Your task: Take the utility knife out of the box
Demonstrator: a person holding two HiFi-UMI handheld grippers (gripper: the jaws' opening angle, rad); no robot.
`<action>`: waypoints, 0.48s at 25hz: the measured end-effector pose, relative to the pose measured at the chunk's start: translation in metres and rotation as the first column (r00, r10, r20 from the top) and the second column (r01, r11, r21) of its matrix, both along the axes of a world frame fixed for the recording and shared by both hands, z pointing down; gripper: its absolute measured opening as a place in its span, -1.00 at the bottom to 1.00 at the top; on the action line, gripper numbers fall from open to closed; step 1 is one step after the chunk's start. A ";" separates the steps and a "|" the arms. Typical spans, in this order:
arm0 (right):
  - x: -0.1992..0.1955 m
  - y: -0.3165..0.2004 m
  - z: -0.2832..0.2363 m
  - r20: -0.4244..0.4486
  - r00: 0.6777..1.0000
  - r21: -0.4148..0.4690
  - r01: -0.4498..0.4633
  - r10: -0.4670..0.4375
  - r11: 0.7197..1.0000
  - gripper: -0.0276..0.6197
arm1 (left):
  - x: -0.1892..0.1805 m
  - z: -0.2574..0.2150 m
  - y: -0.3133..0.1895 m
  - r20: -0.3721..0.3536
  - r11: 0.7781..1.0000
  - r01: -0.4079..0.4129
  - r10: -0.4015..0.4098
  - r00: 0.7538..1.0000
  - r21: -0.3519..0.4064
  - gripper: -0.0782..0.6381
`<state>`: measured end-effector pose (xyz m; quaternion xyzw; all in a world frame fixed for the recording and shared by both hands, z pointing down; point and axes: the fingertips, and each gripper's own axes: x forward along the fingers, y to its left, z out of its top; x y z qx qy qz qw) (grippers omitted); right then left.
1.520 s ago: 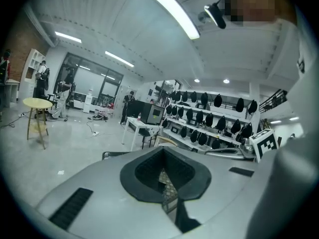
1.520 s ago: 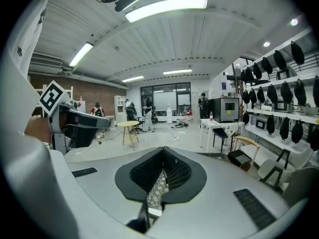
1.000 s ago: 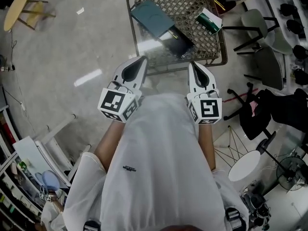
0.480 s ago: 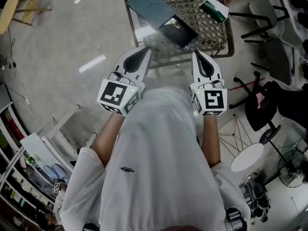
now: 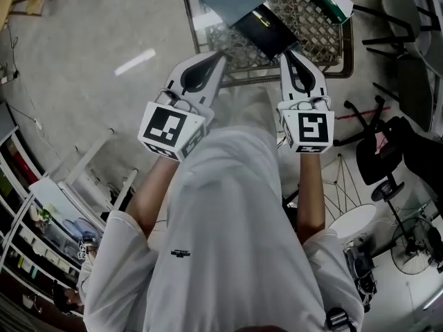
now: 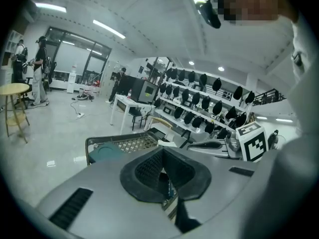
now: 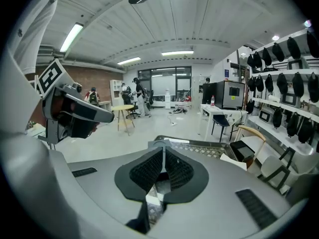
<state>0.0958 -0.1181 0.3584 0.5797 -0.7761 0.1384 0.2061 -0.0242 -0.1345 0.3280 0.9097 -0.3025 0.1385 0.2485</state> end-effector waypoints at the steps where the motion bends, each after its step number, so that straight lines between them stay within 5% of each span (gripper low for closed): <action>1: 0.000 -0.002 0.006 0.000 1.000 -0.010 0.006 -0.006 1.000 -0.91 | 0.001 0.005 0.000 0.004 1.000 0.004 -0.004 1.000 -0.011 -0.78; 12: 0.012 -0.034 0.087 -0.031 0.999 -0.094 0.040 -0.043 0.995 -0.91 | 0.021 0.071 -0.015 0.042 0.997 0.014 -0.011 0.999 -0.074 -0.78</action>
